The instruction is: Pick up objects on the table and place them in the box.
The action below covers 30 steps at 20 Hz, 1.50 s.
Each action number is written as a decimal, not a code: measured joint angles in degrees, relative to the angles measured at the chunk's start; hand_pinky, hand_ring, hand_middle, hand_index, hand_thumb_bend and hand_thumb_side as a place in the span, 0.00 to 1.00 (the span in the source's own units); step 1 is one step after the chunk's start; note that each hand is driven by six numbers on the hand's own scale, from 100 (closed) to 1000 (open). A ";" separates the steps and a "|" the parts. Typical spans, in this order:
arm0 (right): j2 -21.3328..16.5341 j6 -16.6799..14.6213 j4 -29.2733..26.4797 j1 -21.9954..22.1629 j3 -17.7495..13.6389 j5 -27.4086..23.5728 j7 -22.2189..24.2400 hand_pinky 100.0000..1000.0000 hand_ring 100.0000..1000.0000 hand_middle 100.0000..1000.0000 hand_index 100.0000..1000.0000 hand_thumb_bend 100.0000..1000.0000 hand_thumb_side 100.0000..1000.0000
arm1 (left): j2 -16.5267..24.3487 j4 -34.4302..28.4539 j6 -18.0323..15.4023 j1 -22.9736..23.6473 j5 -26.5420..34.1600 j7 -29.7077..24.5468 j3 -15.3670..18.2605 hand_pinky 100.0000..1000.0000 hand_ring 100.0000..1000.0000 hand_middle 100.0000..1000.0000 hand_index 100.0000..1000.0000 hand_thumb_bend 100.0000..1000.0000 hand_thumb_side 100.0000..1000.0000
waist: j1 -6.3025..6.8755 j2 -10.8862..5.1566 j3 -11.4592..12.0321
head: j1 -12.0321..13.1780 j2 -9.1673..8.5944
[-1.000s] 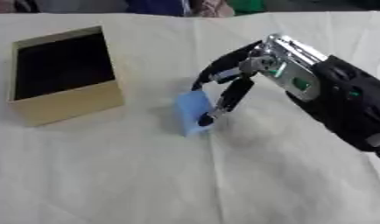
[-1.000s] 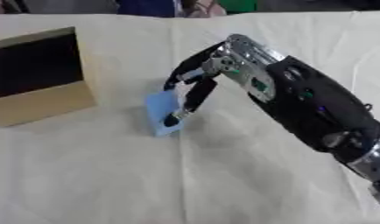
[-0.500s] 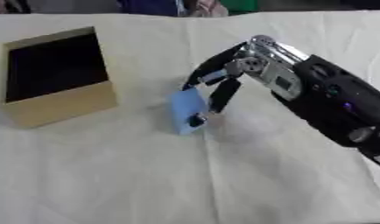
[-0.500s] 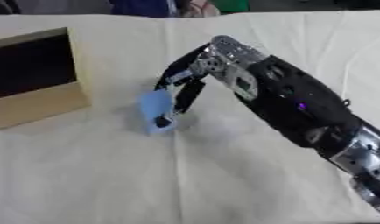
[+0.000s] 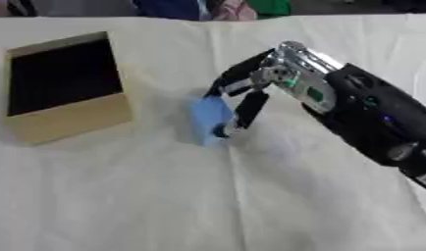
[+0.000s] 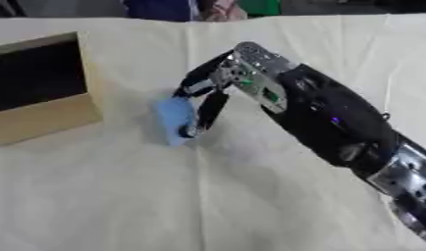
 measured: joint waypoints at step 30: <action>-1.71 11.79 -15.96 -1.90 -4.93 -8.69 -3.60 0.90 0.89 0.76 0.90 0.00 0.52 | -0.01 0.00 0.15 0.01 0.11 0.14 0.05 0.68 0.86 0.61 0.76 0.00 0.98 | 0.02 -1.64 -0.39 | 0.53 -0.20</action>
